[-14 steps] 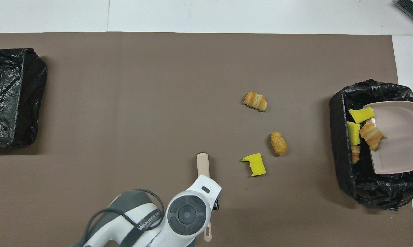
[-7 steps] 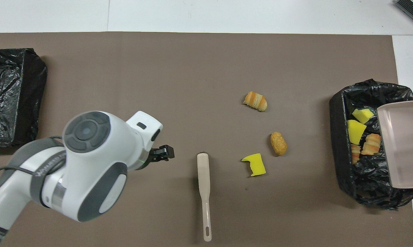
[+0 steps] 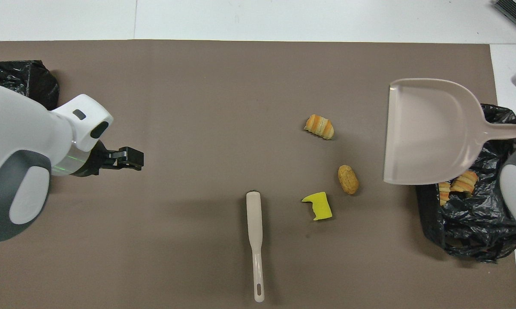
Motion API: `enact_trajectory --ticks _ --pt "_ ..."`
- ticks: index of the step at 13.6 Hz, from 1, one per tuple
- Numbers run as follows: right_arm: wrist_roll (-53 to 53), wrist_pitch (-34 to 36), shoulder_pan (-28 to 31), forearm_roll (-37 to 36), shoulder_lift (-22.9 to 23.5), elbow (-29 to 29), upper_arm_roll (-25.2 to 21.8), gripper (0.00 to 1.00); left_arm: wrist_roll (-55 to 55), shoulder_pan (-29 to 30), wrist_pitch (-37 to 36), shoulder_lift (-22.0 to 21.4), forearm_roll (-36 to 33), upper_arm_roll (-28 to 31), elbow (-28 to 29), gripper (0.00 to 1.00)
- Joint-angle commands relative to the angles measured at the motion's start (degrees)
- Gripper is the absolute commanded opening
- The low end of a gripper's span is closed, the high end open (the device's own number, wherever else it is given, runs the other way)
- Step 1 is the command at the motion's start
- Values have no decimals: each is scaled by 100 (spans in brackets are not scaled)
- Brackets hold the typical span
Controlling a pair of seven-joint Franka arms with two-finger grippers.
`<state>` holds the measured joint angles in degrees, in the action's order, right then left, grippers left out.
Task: Sweep and dump trash in bin
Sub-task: 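Bring the dustpan back and set it on the table with the right gripper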
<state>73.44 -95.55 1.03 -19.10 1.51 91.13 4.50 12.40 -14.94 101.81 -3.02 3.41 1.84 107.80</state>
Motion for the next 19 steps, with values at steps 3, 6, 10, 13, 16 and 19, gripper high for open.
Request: enact_trajectory --ticks 3,6,10,13,16,19 --pt "-2724 -552 -796 195 920 -77 -28 0 -1255 755 -837 -24 -253 -70 -680 100" --pt "-4534 -842 -1174 871 1351 -279 -28 0 -1327 879 -1364 29 -306 -70 -1198 100" --pt "-6881 -886 -1727 1469 1650 -552 -28 0 -1336 1011 -1770 292 -332 -78 -1893 100" --pt "-8166 -913 -2176 1619 1993 -832 -28 0 -1327 1028 -1744 495 -350 -87 -2193 100" --pt "-9404 -921 -2509 1988 2484 -1437 -28 0 -1397 967 -1656 460 -578 -96 -2150 100" --pt "-10618 -1412 -2888 2102 2836 -1457 -28 0 -1327 958 -1682 363 -491 -105 -2097 100"
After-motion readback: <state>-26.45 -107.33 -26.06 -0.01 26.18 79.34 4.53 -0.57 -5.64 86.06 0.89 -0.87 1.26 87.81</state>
